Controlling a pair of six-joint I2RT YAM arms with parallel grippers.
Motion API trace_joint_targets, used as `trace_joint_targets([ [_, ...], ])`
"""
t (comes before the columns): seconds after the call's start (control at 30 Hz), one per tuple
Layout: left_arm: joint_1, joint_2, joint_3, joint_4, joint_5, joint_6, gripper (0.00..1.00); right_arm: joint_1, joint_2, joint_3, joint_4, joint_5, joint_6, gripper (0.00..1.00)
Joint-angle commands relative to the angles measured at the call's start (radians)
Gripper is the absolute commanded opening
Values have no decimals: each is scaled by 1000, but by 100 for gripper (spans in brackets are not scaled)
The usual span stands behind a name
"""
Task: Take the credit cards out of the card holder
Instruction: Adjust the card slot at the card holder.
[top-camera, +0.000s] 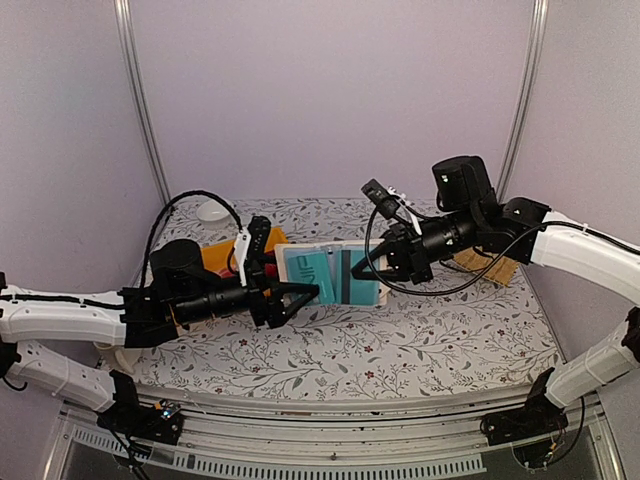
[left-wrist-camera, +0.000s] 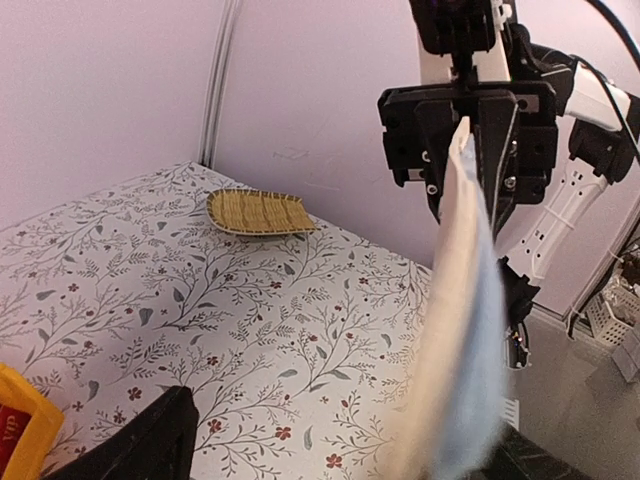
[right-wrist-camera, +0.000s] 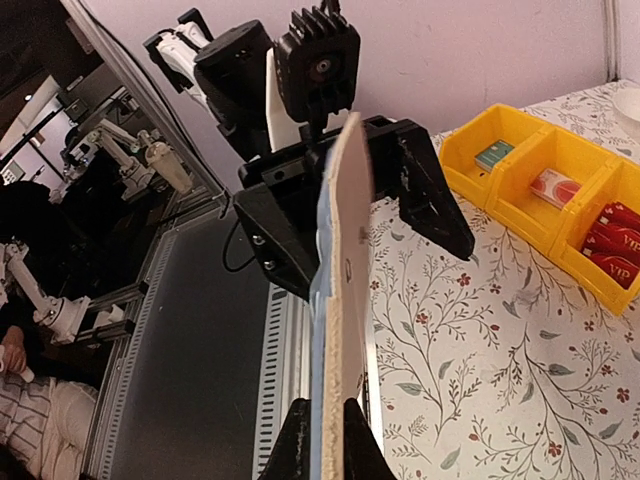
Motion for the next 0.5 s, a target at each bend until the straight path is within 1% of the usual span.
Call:
trace_joint_targets([
  [0.0, 12, -37, -43, 122, 104, 20, 66, 3, -59, -18, 95, -173, -52, 1],
  [0.03, 12, -42, -52, 150, 139, 19, 56, 3, -56, -18, 96, -179, -55, 1],
  [0.1, 10, -44, -60, 198, 206, 20, 32, 4, -48, -17, 97, -184, -57, 1],
  [0.13, 10, -43, -60, 211, 235, 20, 15, 4, -44, -16, 99, -188, -60, 2],
  [0.2, 10, -43, -62, 223, 251, 16, 0, 4, -38, -14, 101, -195, -62, 1],
  [0.33, 10, -54, -86, 275, 286, 5, 0, 4, -31, -10, 101, -197, -69, 1],
  [0.4, 10, -59, -91, 292, 302, -2, 12, 3, -29, -9, 104, -203, -69, 1],
  [0.47, 10, -57, -87, 279, 296, -4, 8, 4, -31, -13, 116, -223, -67, 2],
])
